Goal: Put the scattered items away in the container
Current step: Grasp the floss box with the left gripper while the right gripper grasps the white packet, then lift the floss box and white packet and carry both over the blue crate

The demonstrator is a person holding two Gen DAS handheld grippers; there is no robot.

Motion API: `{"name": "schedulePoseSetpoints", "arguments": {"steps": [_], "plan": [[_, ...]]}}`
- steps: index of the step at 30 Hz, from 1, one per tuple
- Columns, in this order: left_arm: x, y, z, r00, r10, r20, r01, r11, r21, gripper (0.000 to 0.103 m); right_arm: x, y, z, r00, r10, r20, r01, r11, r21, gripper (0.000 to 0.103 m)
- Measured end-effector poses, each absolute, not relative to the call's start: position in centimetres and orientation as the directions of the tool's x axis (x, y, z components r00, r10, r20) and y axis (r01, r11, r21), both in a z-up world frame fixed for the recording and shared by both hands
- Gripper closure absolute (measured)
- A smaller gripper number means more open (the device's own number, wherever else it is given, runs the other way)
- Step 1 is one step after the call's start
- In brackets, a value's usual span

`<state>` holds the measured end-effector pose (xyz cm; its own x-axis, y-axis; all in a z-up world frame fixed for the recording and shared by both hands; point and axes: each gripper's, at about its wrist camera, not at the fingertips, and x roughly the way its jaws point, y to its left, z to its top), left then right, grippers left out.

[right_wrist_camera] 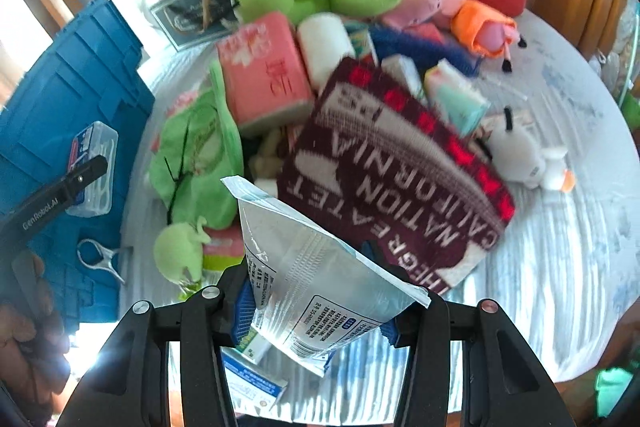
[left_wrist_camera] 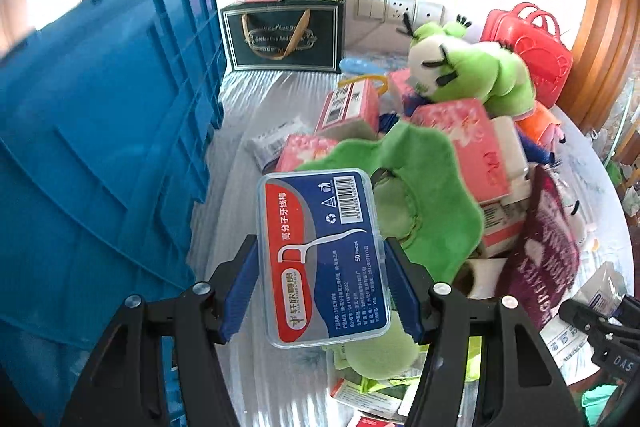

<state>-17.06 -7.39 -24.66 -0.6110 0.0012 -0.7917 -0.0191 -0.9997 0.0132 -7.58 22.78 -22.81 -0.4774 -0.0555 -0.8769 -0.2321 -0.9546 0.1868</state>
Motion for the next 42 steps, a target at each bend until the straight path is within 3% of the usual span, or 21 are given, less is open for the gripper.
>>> {"name": "schedulePoseSetpoints", "arguments": {"steps": [24,42], "plan": [[-14.2,-1.5,-8.9,-0.719,0.065,-0.692,-0.091,-0.996,0.001,0.043,-2.2,28.9,-3.4,-0.689,0.004,-0.725,-0.167,-0.974,0.154,0.055],[-11.6,0.9,-4.7,-0.761,0.036,-0.648,-0.1,-0.993,0.062,0.043,-1.1,31.4,-1.0,-0.74,-0.01,-0.673,-0.159,-0.969,0.189,0.055]]}}
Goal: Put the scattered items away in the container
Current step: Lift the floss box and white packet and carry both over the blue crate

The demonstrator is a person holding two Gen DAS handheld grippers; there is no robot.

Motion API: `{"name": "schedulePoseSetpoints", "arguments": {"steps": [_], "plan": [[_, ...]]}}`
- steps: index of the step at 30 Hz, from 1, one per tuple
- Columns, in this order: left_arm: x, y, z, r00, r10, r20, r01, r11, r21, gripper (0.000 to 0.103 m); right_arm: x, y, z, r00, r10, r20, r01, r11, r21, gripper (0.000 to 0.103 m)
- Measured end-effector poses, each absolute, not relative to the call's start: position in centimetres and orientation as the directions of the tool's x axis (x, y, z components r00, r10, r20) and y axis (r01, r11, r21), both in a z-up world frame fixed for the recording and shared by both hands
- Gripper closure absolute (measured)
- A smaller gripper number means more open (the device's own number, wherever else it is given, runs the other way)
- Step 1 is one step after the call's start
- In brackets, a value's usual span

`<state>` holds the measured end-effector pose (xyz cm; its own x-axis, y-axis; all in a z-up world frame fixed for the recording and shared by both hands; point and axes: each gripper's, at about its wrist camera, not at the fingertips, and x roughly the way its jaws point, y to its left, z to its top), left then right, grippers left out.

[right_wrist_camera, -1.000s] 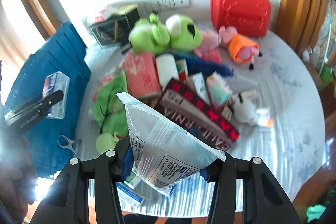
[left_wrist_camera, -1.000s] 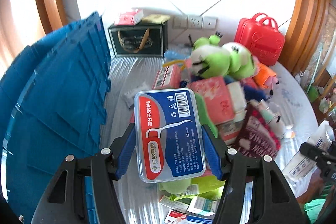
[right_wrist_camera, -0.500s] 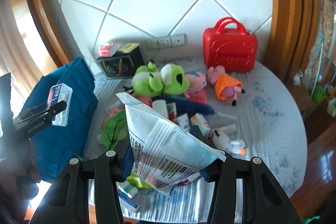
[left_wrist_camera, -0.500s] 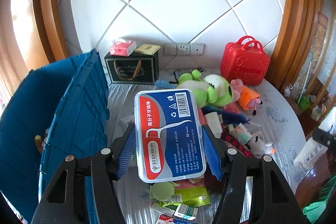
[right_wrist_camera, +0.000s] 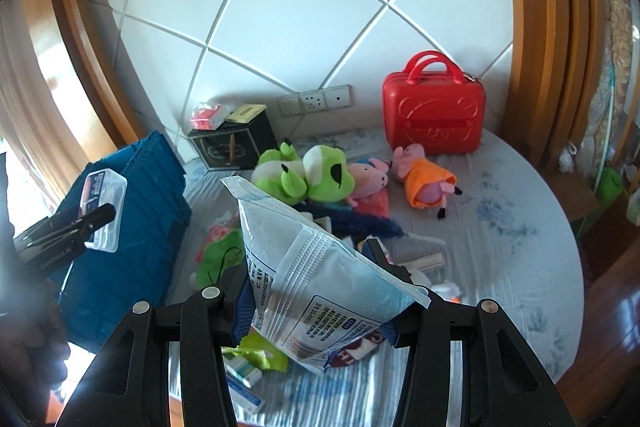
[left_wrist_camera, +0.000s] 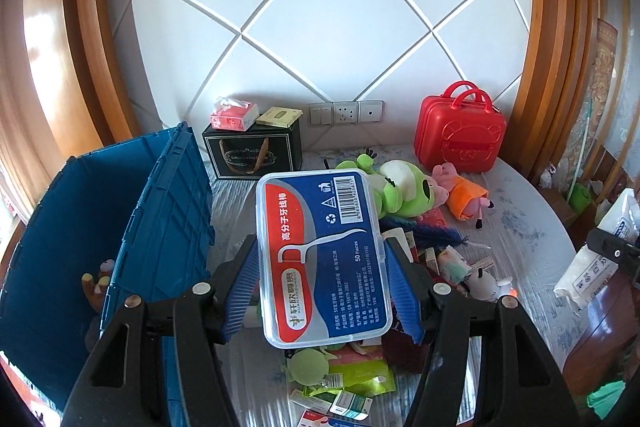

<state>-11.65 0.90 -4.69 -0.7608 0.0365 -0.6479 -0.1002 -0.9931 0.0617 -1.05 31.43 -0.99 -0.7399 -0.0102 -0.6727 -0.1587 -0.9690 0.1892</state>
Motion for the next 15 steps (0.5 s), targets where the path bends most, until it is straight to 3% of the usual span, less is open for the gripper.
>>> {"name": "schedulePoseSetpoints", "arguments": {"steps": [7,15], "plan": [[-10.7,0.5,-4.0,-0.758,0.016,-0.652,-0.1,-0.991,0.093,0.043,-1.7,31.2,-2.7,-0.734,-0.052,-0.677,-0.143,-0.963,0.229,0.055],[-10.1,-4.6,-2.5,-0.784,0.051,-0.619,-0.077,-0.997,0.015,0.043,-3.0,26.8,-1.4,-0.737,-0.06,-0.673,-0.1,-0.975,0.197,0.055]]}}
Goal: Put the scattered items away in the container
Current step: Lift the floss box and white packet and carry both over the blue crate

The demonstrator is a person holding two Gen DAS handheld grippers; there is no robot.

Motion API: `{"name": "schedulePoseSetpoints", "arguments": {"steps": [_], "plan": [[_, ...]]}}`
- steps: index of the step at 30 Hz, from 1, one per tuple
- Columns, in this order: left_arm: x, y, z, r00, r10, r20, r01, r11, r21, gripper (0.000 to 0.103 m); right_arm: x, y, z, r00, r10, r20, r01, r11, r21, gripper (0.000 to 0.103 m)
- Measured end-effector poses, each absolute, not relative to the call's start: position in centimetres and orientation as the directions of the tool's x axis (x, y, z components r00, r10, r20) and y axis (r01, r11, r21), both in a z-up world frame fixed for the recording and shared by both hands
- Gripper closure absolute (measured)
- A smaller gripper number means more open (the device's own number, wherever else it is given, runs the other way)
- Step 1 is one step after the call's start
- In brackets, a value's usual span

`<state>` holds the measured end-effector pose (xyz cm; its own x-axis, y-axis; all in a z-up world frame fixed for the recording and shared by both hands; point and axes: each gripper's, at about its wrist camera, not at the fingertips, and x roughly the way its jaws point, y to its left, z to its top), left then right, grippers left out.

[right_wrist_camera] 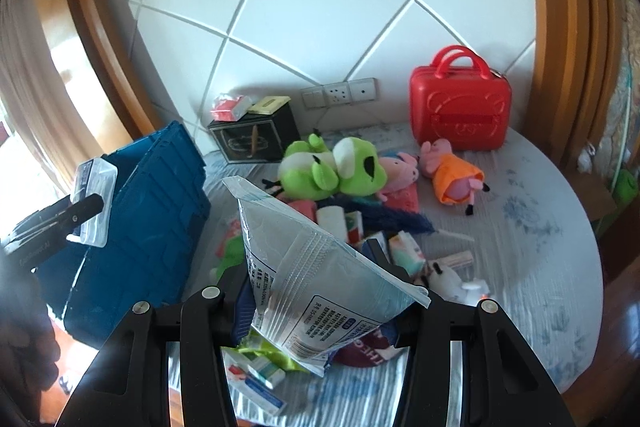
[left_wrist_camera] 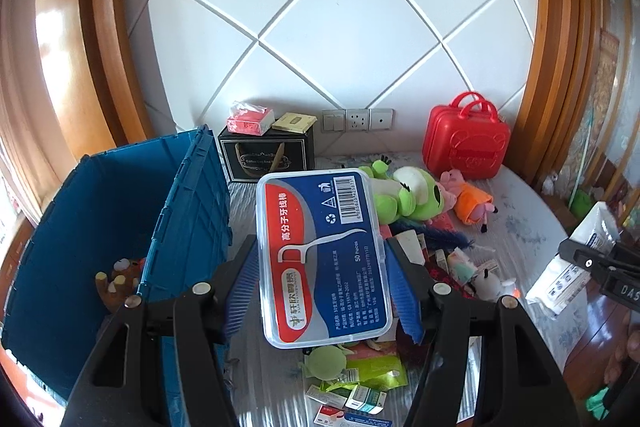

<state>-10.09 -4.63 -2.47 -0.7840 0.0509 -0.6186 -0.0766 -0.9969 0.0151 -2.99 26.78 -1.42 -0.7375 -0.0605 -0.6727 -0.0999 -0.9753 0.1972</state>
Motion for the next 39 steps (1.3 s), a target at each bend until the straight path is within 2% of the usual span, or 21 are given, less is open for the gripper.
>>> {"name": "schedulePoseSetpoints", "arguments": {"steps": [9,18,27,39], "plan": [[-10.7,-13.2,-1.0,-0.786,0.115,-0.607,-0.111,-0.993,-0.045,0.043,-5.7,17.2,0.1,-0.739,-0.066,-0.67,-0.069,-0.982,0.174,0.055],[-11.4,-21.5,1.2,-0.812,0.148,-0.564,-0.14,-0.988,-0.057,0.043,-8.3,8.5,1.9,-0.758,-0.063,-0.649,-0.058,-0.985,0.164,0.055],[-11.7,-29.6,1.0,-0.817,0.114,-0.565,-0.101,-0.993,-0.054,0.043,-11.2,0.3,2.1,-0.763,-0.109,-0.637,-0.002,-0.985,0.171,0.055],[-10.5,-39.0,-0.3,-0.811,0.034,-0.584,0.009,-0.998,-0.07,0.043,-14.6,-10.9,2.3,-0.719,-0.232,-0.655,0.167,-0.973,0.161,0.055]]}}
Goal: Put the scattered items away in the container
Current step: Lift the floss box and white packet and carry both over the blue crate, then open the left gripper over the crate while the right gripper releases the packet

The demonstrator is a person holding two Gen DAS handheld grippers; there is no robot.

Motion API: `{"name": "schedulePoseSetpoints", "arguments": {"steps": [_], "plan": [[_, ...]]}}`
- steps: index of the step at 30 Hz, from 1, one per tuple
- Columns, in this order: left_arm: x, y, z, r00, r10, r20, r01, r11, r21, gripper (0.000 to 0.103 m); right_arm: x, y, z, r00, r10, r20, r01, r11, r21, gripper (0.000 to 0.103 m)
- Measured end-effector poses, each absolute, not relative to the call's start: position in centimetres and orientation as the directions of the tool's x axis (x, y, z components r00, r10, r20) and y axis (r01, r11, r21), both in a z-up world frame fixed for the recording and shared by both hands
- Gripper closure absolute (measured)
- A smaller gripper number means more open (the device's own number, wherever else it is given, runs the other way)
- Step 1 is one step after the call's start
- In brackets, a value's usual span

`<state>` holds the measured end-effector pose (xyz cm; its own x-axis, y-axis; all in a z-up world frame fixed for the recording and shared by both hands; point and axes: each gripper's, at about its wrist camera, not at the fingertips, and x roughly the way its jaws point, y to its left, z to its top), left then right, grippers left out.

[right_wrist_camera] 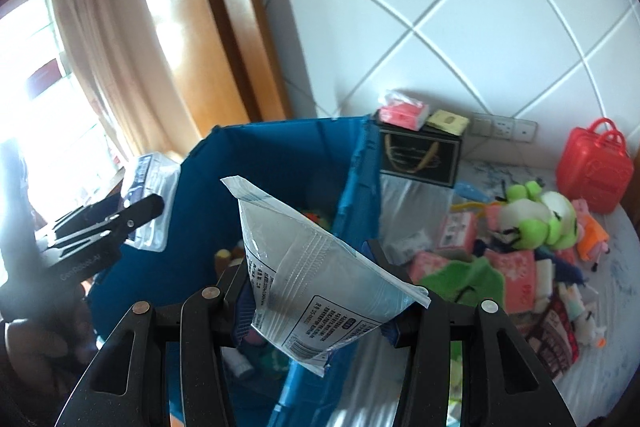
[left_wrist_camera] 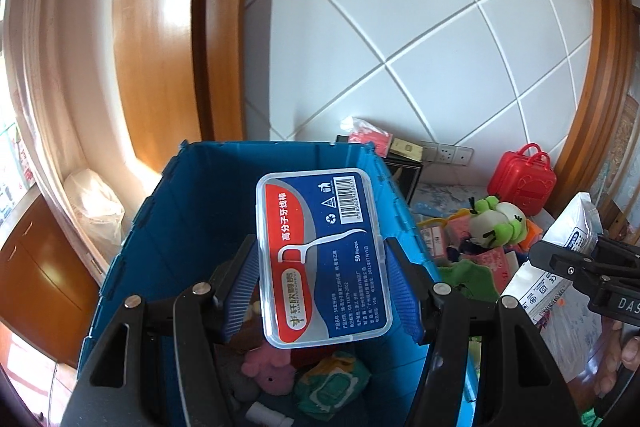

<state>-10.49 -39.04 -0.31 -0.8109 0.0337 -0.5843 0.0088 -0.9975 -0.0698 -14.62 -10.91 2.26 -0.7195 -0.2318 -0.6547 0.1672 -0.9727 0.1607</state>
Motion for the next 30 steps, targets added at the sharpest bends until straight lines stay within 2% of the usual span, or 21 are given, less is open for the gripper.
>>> {"name": "schedulePoseSetpoints", "arguments": {"steps": [13,27,30], "plan": [[-9.9,-45.2,-2.0,-0.794,-0.062,-0.605,0.129,-0.989,-0.069,0.043,-18.3,-19.8,0.1,-0.606,-0.365,-0.707,0.351,-0.92,0.174,0.055],[-10.6,-47.2,-2.8,-0.776,-0.087,-0.625,0.164,-0.984,-0.068,0.043,-19.3,-21.6,-1.2,-0.568,-0.387,-0.726,0.374,-0.908,0.191,0.054],[-10.5,-48.1,-2.8,-0.777,-0.099,-0.622,0.206,-0.973,-0.103,0.041,-19.2,-21.7,-1.1,-0.569,-0.398,-0.72,0.383,-0.903,0.197,0.053]]}}
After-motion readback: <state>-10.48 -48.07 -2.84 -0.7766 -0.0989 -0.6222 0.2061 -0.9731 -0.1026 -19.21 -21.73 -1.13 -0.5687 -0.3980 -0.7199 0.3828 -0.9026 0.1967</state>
